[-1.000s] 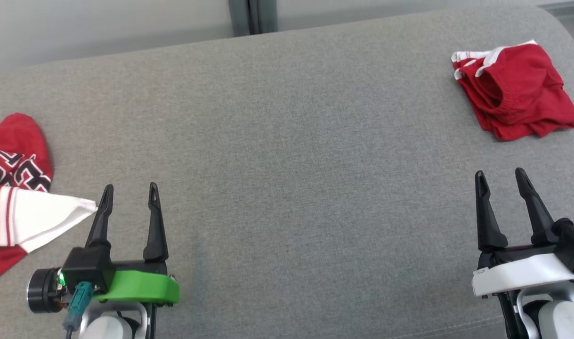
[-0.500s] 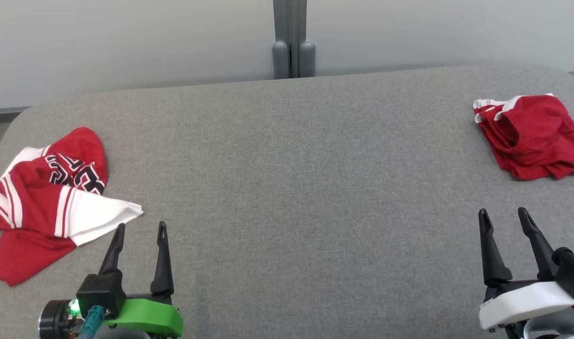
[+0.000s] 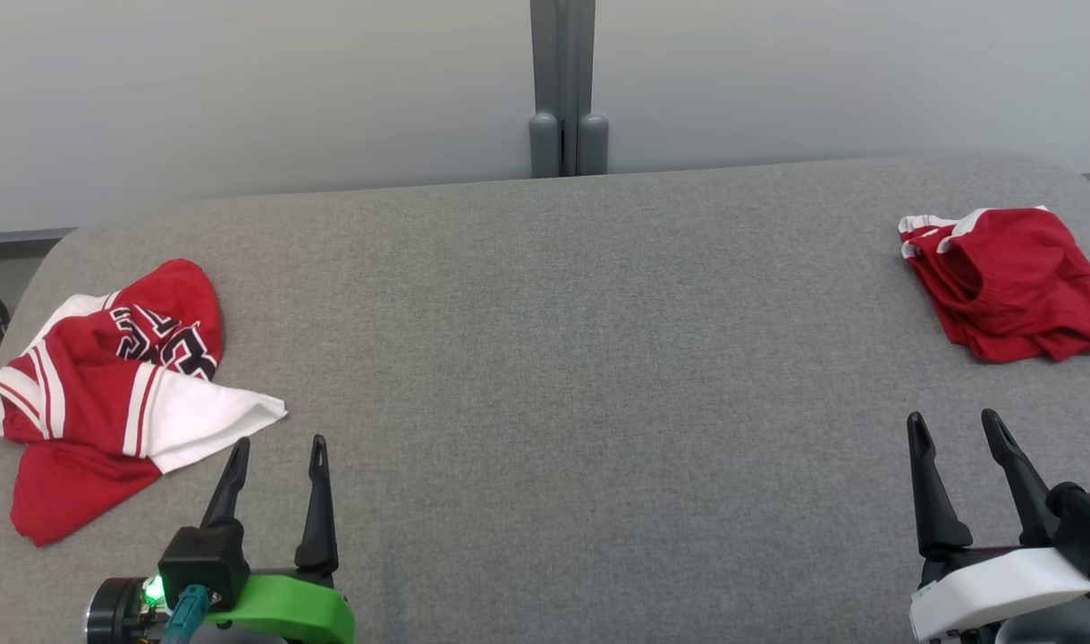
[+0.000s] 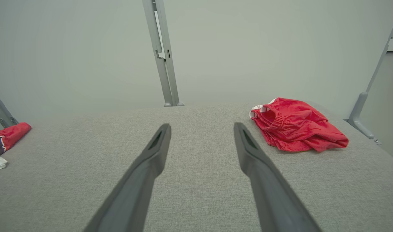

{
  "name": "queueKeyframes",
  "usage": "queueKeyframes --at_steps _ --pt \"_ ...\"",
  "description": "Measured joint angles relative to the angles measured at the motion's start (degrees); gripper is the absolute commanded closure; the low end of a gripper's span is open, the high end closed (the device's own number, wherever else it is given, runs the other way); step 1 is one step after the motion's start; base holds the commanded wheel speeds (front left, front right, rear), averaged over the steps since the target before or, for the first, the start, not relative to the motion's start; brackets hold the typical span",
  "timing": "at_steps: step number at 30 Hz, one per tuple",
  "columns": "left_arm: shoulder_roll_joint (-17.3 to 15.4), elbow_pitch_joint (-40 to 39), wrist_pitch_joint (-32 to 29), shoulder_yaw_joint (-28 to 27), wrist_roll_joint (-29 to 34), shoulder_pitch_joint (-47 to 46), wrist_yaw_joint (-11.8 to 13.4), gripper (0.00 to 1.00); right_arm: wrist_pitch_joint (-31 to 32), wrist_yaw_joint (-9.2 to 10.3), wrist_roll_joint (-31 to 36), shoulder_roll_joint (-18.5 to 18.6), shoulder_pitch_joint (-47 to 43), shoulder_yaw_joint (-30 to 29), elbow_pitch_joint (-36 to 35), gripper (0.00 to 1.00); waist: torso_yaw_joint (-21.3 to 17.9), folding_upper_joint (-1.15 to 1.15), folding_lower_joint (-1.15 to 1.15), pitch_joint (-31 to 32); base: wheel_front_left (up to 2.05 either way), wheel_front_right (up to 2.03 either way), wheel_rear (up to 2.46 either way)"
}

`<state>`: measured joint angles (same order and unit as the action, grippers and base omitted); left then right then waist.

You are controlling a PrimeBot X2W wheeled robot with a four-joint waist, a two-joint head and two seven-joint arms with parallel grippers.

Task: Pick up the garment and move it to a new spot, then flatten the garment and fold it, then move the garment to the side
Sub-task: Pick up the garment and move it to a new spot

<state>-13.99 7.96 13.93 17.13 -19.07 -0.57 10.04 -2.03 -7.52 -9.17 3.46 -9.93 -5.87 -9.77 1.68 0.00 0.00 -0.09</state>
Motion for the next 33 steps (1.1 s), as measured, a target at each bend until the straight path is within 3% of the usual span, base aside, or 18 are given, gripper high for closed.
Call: queueKeyframes --at_steps 12,28,33 --pt "0.69 0.24 0.36 -0.30 -0.51 -3.36 -0.23 0.00 0.45 0.00 0.07 -0.16 -0.23 0.77 -2.78 0.00 4.91 0.00 0.00 -0.95 0.00 0.00 0.00" --pt "3.16 -0.44 1.11 -5.75 -0.10 -4.37 -0.24 0.00 4.58 0.00 0.73 2.00 3.42 5.01 -8.54 0.00 22.63 0.00 0.00 -3.69 0.00 0.00 0.00" --pt "4.50 -1.12 1.11 -7.14 0.77 -4.03 -1.05 0.00 5.79 0.00 0.92 2.41 4.07 5.17 -9.57 0.00 26.44 0.00 0.00 -4.94 0.00 0.00 0.00"
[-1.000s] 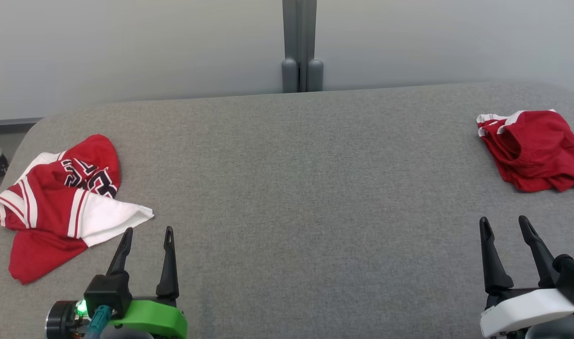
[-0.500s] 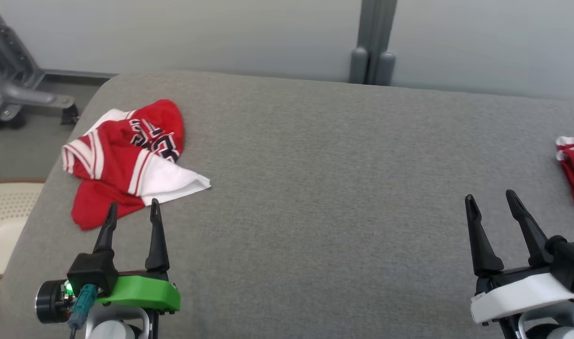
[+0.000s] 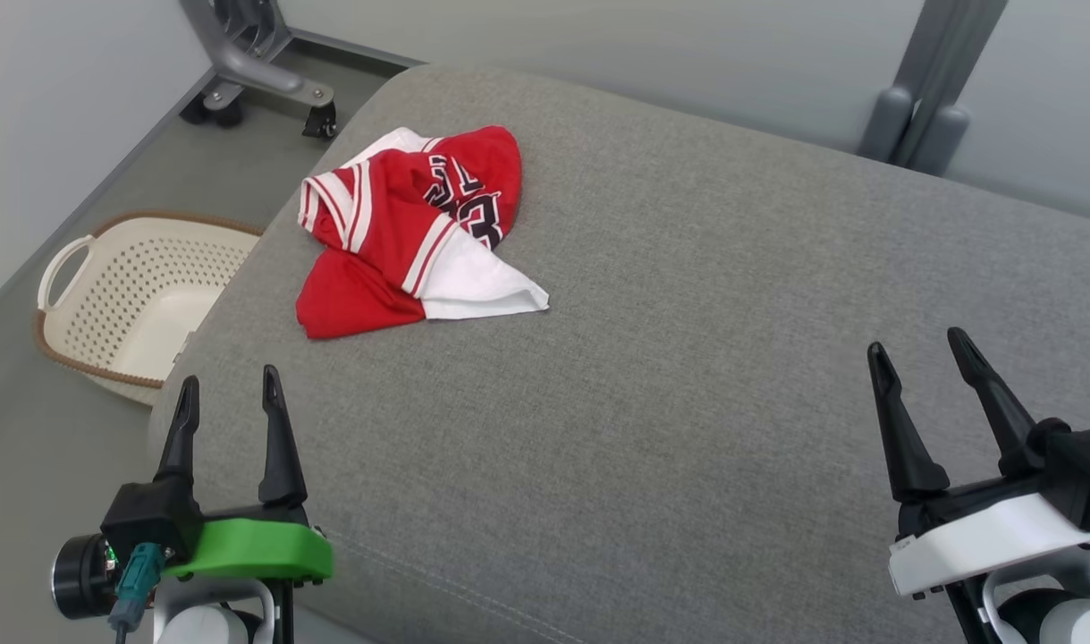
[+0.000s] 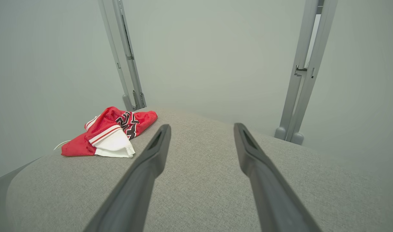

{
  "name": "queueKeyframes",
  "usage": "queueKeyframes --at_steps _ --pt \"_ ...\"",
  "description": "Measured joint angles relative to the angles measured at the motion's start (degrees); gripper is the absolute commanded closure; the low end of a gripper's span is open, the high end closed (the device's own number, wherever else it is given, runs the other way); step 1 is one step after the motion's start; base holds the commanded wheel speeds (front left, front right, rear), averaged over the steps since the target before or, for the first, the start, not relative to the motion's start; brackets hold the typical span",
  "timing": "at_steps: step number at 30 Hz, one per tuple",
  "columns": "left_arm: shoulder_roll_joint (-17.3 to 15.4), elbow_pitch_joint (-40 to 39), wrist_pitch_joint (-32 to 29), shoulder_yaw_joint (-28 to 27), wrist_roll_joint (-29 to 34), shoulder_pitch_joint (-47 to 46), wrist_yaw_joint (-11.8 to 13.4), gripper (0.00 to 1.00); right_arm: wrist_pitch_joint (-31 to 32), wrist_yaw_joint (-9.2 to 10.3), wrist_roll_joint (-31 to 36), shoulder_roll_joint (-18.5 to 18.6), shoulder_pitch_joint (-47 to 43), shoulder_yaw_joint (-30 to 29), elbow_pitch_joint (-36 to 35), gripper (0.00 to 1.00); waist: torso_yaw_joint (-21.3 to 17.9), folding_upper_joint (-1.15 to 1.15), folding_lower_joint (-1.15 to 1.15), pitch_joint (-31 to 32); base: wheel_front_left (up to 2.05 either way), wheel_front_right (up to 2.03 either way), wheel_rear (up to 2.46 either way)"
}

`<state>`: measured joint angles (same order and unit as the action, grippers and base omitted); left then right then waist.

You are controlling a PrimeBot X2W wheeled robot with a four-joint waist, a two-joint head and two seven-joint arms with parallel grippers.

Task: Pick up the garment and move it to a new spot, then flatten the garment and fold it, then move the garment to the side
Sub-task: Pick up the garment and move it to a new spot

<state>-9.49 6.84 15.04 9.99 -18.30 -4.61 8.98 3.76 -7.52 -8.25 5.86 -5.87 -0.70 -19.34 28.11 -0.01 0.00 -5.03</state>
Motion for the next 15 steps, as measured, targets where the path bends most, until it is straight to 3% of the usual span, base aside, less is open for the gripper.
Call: queueKeyframes --at_steps 4,9,15 --pt "1.64 0.40 0.00 -0.76 0.60 -1.82 -1.34 0.00 1.72 0.00 0.47 1.15 1.19 0.19 -1.65 0.00 1.33 0.00 0.00 -2.27 0.00 0.00 0.00" --pt "3.54 3.07 0.00 -1.37 0.24 -11.05 -4.23 0.00 4.66 0.00 1.44 3.46 4.13 0.01 -5.61 0.00 1.88 0.00 0.00 -6.15 0.00 0.00 0.00" --pt "4.83 18.13 0.05 -0.34 -2.04 -27.05 -9.68 0.00 7.49 0.01 2.05 5.71 7.53 -1.20 -9.84 0.00 1.14 0.00 0.00 -12.98 0.00 0.00 0.00"
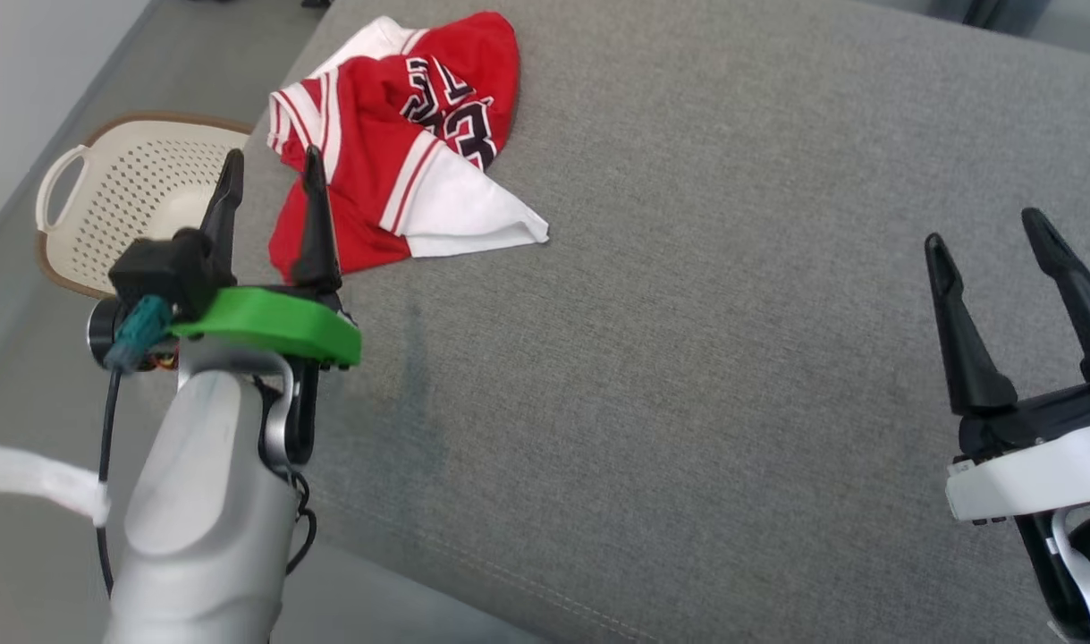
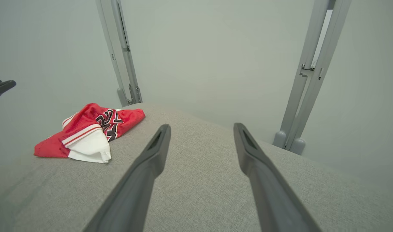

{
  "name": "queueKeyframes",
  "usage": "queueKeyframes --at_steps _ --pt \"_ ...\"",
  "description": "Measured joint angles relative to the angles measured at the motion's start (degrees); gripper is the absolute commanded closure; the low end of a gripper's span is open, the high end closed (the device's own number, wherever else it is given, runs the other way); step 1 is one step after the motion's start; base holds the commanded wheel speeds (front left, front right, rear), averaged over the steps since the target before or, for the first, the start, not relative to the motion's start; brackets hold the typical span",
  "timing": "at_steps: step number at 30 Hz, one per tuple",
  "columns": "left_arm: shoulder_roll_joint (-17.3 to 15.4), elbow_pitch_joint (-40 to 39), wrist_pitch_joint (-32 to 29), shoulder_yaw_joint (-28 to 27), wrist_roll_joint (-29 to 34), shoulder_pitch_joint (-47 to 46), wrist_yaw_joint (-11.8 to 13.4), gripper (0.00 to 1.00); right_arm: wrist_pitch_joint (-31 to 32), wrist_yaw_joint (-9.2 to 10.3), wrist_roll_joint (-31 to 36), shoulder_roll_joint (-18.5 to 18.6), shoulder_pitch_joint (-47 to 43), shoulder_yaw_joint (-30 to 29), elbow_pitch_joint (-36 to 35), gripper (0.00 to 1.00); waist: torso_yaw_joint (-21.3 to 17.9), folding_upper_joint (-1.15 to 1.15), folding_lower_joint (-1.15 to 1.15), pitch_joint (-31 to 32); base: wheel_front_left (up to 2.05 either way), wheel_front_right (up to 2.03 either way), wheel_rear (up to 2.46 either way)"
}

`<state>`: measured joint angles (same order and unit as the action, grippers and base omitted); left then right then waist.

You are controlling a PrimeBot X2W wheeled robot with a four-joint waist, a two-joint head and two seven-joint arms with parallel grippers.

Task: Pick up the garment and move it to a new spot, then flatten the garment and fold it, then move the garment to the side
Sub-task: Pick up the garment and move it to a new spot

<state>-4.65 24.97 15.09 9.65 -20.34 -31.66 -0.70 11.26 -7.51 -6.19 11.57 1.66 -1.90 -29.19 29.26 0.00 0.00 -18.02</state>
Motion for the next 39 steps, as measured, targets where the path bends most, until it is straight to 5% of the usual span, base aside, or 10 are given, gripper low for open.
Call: queueKeyframes --at_steps 6,13,15,22,32,39 --pt "0.01 20.97 -1.05 0.44 -2.49 -12.18 -4.35 0.00 0.13 0.00 0.04 0.48 2.38 0.08 -0.75 0.00 -3.07 0.00 0.00 -7.49 0.00 0.00 0.00" --pt "-0.79 38.21 -4.65 0.58 -6.43 -18.81 -6.35 0.00 -1.96 0.01 0.03 -0.29 3.49 0.13 1.35 0.00 -8.89 0.00 0.00 -12.63 0.00 0.00 0.00" --pt "-1.63 40.06 -4.42 0.43 -7.53 -19.84 -6.43 1.00 -2.43 0.01 0.03 -0.46 3.61 0.10 1.89 0.00 -10.34 0.00 0.00 -13.43 0.00 0.00 0.00" --pt "-4.70 38.79 0.10 -0.10 -7.22 -18.92 -6.36 1.00 -4.97 0.01 0.13 -0.41 4.53 0.67 4.25 0.00 -13.56 0.00 0.00 -12.99 0.00 0.00 0.00" --pt "-7.59 6.03 -0.07 -7.77 0.67 -0.03 1.00 1.00 -8.67 0.01 -0.90 -2.35 2.62 2.70 9.26 0.00 -15.38 0.00 0.00 -3.93 0.00 0.00 0.00" --pt "-5.82 -11.11 -1.64 -4.08 4.04 13.46 2.78 1.00 -10.14 0.01 -1.69 -4.26 -1.37 3.00 10.79 0.00 -18.32 0.00 0.00 2.92 0.00 0.00 0.00"
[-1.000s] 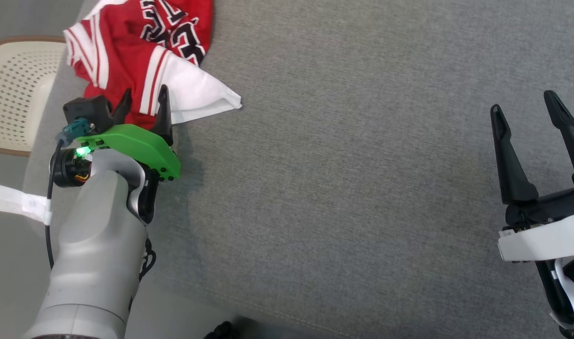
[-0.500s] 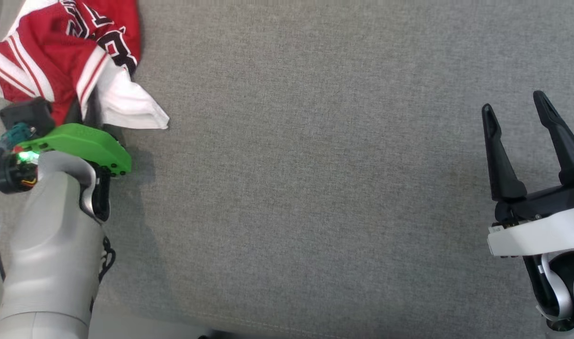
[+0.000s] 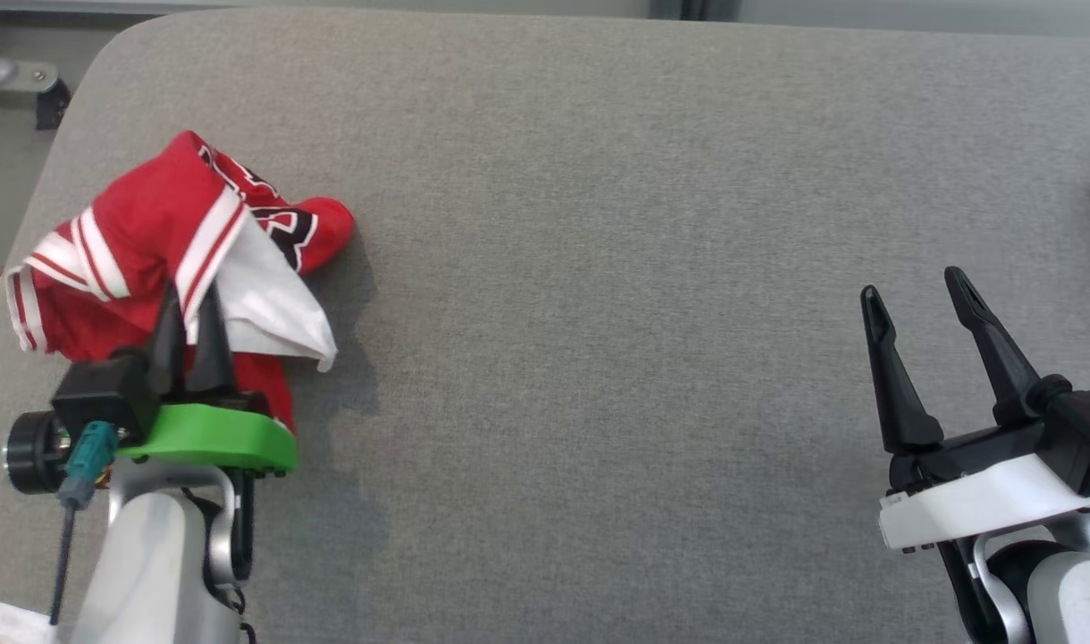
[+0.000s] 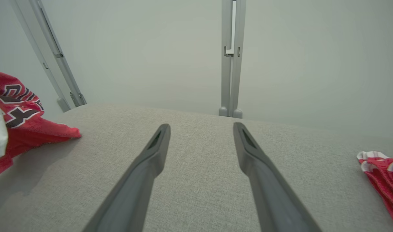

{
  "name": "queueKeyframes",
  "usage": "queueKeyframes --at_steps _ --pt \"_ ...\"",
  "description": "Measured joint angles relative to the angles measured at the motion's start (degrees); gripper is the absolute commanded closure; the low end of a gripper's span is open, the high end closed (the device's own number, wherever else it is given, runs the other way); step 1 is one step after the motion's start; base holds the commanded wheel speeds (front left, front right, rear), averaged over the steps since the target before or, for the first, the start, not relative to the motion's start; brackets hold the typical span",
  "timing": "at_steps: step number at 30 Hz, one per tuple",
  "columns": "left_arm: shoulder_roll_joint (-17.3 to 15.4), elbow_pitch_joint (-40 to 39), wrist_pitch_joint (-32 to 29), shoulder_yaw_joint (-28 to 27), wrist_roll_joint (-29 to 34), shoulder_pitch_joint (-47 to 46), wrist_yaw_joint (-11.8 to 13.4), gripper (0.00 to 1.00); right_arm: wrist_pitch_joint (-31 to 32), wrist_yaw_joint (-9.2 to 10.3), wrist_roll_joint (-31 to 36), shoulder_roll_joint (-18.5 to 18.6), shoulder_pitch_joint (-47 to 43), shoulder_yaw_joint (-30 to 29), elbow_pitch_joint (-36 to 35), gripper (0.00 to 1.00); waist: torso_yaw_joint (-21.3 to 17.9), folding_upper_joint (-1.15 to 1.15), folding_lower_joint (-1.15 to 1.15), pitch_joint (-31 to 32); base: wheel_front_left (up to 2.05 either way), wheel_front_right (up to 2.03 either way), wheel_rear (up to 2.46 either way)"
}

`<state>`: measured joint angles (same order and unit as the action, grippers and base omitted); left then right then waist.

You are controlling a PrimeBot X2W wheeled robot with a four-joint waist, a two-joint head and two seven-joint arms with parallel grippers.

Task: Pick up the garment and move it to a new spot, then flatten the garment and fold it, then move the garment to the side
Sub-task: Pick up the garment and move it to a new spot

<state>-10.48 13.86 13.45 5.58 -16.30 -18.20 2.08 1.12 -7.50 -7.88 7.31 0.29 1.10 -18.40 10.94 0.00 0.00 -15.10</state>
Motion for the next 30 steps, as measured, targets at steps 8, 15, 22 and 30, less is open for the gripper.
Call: queueKeyframes --at_steps 8,15,22,30 --pt "3.74 -5.77 -6.19 11.27 2.89 -0.66 -4.10 1.00 -1.75 0.00 -0.38 -1.41 0.01 0.44 -0.03 0.00 -6.96 0.00 0.00 2.86 0.00 0.00 0.00" --pt "7.17 -1.19 -8.87 24.31 4.48 -8.42 -7.59 1.00 -4.99 0.01 -1.82 -3.28 0.31 0.20 2.85 0.00 -14.54 0.00 0.00 1.58 0.00 0.00 0.00" --pt "7.51 5.47 -7.24 30.36 3.10 -8.51 -8.20 0.00 -7.28 0.01 -2.48 -4.08 0.63 -0.44 5.50 0.00 -22.13 0.00 0.00 -2.21 0.00 0.00 0.00" --pt "6.66 -2.32 -0.89 28.18 2.23 -6.38 -4.99 0.00 -6.20 0.01 -1.18 -4.16 0.68 -1.51 5.28 0.00 -22.23 0.00 0.00 -4.16 0.00 0.00 0.00"
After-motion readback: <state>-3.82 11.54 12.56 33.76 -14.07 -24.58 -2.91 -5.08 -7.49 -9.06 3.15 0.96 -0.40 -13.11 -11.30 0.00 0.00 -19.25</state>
